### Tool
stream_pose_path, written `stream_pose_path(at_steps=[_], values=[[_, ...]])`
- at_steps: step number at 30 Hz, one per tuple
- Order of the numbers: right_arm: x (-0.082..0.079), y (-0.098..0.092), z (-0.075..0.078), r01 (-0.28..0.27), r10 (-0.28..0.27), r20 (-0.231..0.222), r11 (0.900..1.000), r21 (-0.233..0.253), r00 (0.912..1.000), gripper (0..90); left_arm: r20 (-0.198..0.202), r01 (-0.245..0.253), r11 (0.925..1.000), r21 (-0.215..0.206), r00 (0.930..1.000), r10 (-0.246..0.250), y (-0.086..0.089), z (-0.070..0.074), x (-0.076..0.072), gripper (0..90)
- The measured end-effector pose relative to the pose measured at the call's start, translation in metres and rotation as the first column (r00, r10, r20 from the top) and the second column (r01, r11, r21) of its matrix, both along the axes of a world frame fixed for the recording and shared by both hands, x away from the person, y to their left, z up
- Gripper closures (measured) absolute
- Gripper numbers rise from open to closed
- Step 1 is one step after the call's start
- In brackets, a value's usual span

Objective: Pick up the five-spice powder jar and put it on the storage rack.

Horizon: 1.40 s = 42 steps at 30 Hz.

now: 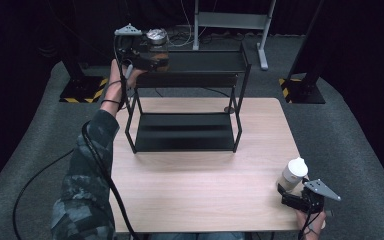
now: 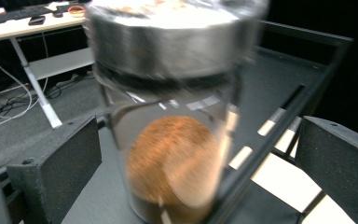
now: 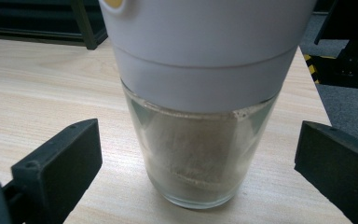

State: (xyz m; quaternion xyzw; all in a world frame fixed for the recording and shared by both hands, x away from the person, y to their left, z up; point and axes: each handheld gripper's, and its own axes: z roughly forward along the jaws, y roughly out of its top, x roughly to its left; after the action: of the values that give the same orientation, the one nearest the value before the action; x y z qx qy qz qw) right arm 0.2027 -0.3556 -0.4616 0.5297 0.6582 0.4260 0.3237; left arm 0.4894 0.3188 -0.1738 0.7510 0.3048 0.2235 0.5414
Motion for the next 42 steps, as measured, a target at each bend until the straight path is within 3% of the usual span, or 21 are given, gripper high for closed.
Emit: stream_pose_path(at_steps=[9,17,19,24,26,28,30,32,40,42], values=[[0.0,0.0,0.0,0.002,-0.002,-0.003,1.0,0.003,1.0,0.0,0.062,0.004,0.9972,0.075,0.998,-0.009,-0.003,-0.016,-0.037,0.0],[0.0,0.0,0.0,0.003,-0.003,-0.002,1.0,0.003,1.0,0.0,0.062,0.061,0.9904,0.124,0.9957,-0.07,-0.005,-0.049,-0.066,0.0],[0.0,0.0,0.0,0.003,-0.003,-0.003,1.0,0.004,1.0,0.0,0.047,0.081,0.9835,0.162,0.9949,-0.09,-0.008,-0.058,-0.071,0.0],[0.0,0.0,0.0,0.003,-0.003,-0.002,1.0,0.005,1.0,0.0,-0.002,0.119,0.9704,0.21,0.9927,-0.121,-0.009,-0.088,-0.084,0.0],[0.0,0.0,0.0,0.002,-0.002,-0.002,1.0,0.004,1.0,0.0,-0.023,0.127,0.9698,0.208,0.9918,-0.125,-0.008,-0.101,-0.088,0.0],[0.0,0.0,0.0,0.002,-0.002,-0.003,1.0,0.004,1.0,0.0,-0.07,0.158,0.971,0.18,0.9866,-0.147,-0.004,-0.116,-0.089,0.0],[0.0,0.0,0.0,0.001,-0.001,-0.003,1.0,0.003,1.0,0.0,-0.085,0.164,0.967,0.195,0.9851,-0.15,-0.006,-0.131,-0.092,0.0],[0.0,0.0,0.0,0.003,-0.003,-0.004,1.0,0.004,1.0,0.0,-0.131,0.177,0.969,0.172,0.979,-0.156,-0.004,-0.148,-0.09,0.0],[0.0,0.0,0.0,0.002,-0.002,-0.003,1.0,0.002,1.0,0.0,-0.229,0.178,0.9691,0.17,0.9637,-0.137,-0.008,-0.207,-0.1,0.0],[0.0,0.0,0.0,0.003,-0.003,-0.002,1.0,0.001,1.0,0.0,-0.237,0.163,0.9686,0.188,0.9645,-0.116,-0.011,-0.219,-0.107,0.0]])
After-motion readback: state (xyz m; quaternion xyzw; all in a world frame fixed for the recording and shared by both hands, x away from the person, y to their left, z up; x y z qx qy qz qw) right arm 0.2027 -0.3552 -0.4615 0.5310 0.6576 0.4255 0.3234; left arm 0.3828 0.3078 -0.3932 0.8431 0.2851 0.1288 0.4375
